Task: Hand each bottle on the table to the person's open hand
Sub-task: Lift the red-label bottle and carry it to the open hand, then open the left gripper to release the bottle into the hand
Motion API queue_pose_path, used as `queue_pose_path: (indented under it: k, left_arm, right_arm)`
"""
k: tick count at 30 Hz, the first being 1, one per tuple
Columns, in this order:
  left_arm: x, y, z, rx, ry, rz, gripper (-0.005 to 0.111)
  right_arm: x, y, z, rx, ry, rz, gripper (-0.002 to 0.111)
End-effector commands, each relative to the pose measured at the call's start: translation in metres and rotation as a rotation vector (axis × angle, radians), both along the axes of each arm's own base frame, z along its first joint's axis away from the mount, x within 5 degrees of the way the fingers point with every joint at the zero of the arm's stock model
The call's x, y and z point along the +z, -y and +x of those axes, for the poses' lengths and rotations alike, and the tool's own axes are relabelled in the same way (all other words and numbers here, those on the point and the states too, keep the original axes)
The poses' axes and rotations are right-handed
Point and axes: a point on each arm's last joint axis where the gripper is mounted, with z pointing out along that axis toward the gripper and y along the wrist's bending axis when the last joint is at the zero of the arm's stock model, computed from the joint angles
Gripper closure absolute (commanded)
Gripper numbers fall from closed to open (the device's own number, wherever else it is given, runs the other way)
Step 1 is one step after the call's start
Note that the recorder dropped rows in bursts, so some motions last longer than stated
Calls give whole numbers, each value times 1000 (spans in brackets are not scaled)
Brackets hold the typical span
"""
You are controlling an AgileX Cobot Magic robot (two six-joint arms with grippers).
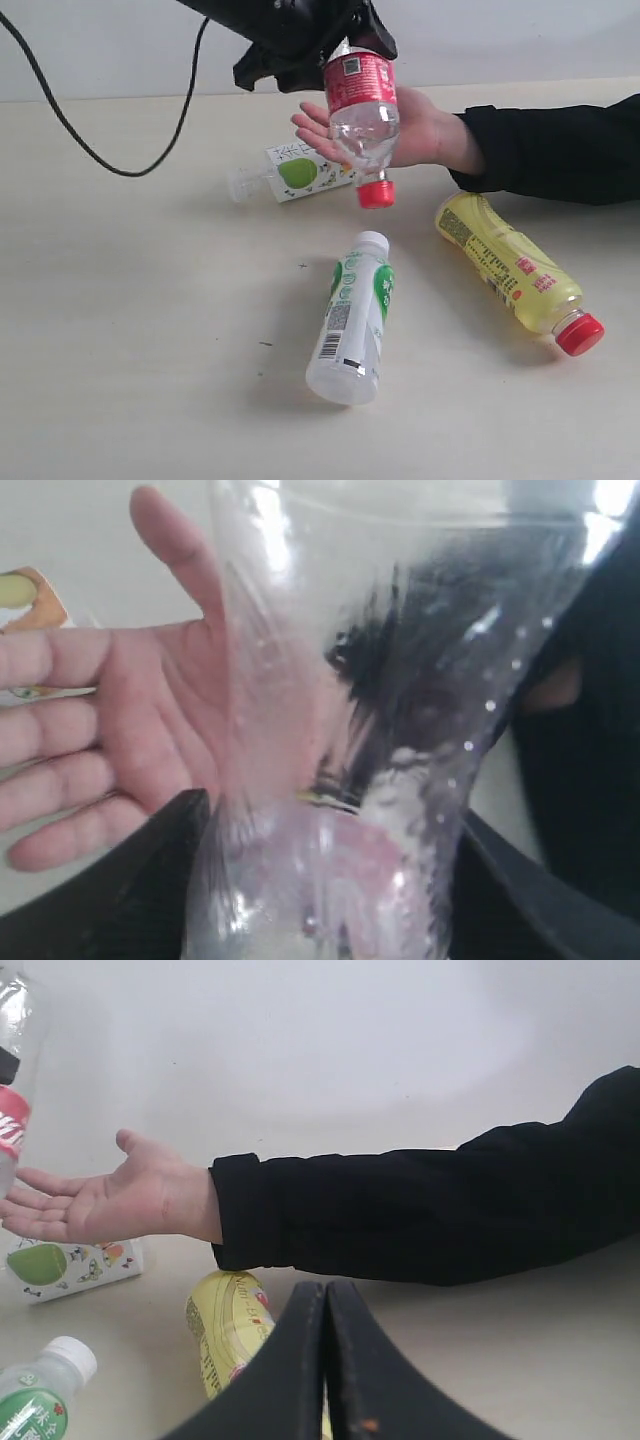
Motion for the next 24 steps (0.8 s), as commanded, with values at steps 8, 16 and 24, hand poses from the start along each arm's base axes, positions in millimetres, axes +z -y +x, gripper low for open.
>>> queue_pose_path:
  k: [8,16,24]
  left_arm:
    - [-38,11,37,396,-167,-306,74]
    - [-50,13,40,400,-174,-284,45]
    - [-51,13,40,393,-166,-274,16]
  right_arm:
    - [-1,0,0,-4,3,-6,108]
    - [-1,0,0,-4,3,-4,108]
    - [-1,0,0,-4,3,-4,108]
